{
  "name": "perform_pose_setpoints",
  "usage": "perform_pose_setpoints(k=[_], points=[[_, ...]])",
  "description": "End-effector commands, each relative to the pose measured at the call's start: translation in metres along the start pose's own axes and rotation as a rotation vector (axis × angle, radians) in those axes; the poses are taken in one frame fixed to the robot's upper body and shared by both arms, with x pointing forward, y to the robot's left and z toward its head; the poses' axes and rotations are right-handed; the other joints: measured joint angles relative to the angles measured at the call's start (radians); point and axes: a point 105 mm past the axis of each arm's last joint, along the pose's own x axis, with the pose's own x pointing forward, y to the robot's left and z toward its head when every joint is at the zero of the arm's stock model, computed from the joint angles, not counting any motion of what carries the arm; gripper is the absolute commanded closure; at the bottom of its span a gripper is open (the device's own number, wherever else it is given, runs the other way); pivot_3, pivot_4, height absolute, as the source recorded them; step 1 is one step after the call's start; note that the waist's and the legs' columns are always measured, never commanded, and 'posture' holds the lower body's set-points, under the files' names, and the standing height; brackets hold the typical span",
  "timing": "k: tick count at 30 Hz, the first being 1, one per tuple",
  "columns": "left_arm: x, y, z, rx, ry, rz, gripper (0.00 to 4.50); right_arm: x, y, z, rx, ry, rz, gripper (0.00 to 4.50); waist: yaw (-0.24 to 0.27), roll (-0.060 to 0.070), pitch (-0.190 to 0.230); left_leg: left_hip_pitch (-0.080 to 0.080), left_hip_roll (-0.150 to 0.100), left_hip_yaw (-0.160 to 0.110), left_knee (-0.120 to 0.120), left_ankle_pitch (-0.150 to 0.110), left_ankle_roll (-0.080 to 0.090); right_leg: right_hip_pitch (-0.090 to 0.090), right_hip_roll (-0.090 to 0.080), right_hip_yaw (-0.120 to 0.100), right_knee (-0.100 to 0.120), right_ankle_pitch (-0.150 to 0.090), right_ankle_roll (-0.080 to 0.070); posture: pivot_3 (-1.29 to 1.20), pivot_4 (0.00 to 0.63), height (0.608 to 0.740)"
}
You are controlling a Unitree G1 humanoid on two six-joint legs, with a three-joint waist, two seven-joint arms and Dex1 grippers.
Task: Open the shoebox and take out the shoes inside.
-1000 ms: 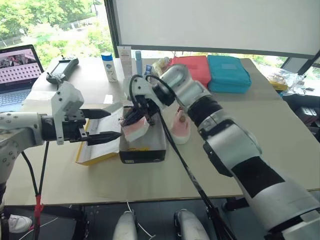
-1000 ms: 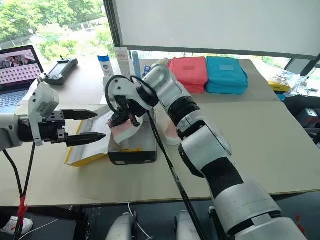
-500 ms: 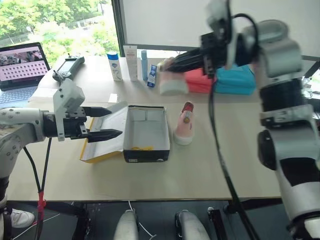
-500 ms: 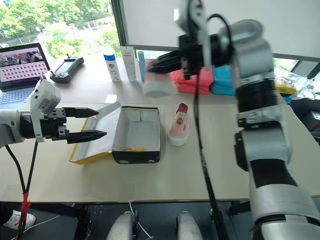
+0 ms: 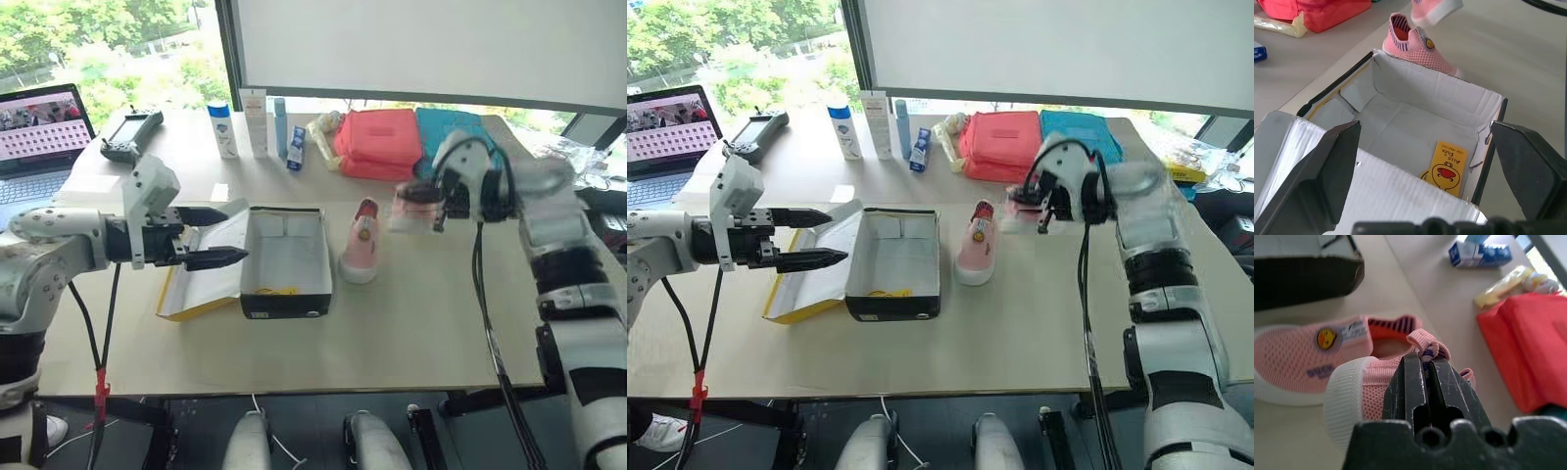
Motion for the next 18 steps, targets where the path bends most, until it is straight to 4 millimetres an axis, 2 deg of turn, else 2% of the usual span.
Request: perform_pose_setpoints(k=[1,4,7,8,9,12,16,18], points=[[-0.006,0.000,0.009,0.037,-0.010,0.028,0.00,-0.021,0.004,-0.026,0.026,0.092,-0.005,4.48,0.000,0.000,0.000,0.000,0.000,0.000,0.000,0.000,0.000,0.000,0.000,0.000,0.000,0.000,0.000,0.00,0.150,0.724],[-0.008,0.002,0.007,0.028,-0.003,0.046,0.00,-0.033,0.019,-0.040,0.096,0.147,0.047,4.48,0.003,0.000,0.000,0.000,0.000,0.000,0.004,0.000,0.000,0.002,0.000,0.000,0.000,0.000,0.000,0.00,0.150,0.724],[-0.009,0.003,0.005,0.018,-0.002,0.061,0.00,-0.042,0.027,-0.036,0.179,0.155,0.080,4.48,0.003,0.000,0.000,0.000,0.000,0.000,0.008,-0.004,-0.007,0.004,-0.001,0.000,0.000,-0.002,-0.003,0.00,0.150,0.724],[-0.009,0.003,0.004,0.014,-0.001,0.062,0.00,-0.044,0.029,-0.033,0.194,0.154,0.092,3.76,0.001,0.000,0.000,0.000,0.000,0.000,0.008,-0.004,-0.007,0.004,-0.001,0.000,0.000,-0.002,-0.003,0.00,0.150,0.724],[-0.009,0.002,0.002,0.008,0.000,0.061,0.00,-0.046,0.031,-0.029,0.202,0.146,0.103,3.66,-0.001,0.000,0.000,0.000,0.000,0.000,0.008,-0.004,-0.007,0.004,-0.001,0.000,0.000,-0.002,-0.003,0.00,0.150,0.724],[-0.009,0.002,-0.002,-0.007,0.006,0.066,0.00,-0.052,0.030,-0.008,0.269,0.055,0.108,2.63,-0.005,0.000,0.000,0.001,0.000,0.000,0.007,-0.005,-0.006,0.003,-0.001,0.000,0.001,-0.002,-0.003,0.00,0.150,0.724],[-0.018,0.003,-0.008,-0.045,0.002,0.097,0.00,-0.078,0.032,0.025,0.390,-0.093,0.176,1.25,0.002,0.000,0.000,0.001,0.000,0.000,0.007,-0.005,-0.006,0.003,-0.001,0.000,0.000,-0.002,-0.003,0.00,0.150,0.724],[-0.025,0.004,-0.011,-0.068,-0.013,0.121,0.00,-0.091,0.034,0.030,0.437,-0.123,0.196,0.63,0.004,0.000,0.000,0.000,0.000,0.000,0.007,-0.005,-0.006,0.003,-0.001,0.000,0.000,-0.002,-0.003,0.00,0.150,0.724]])
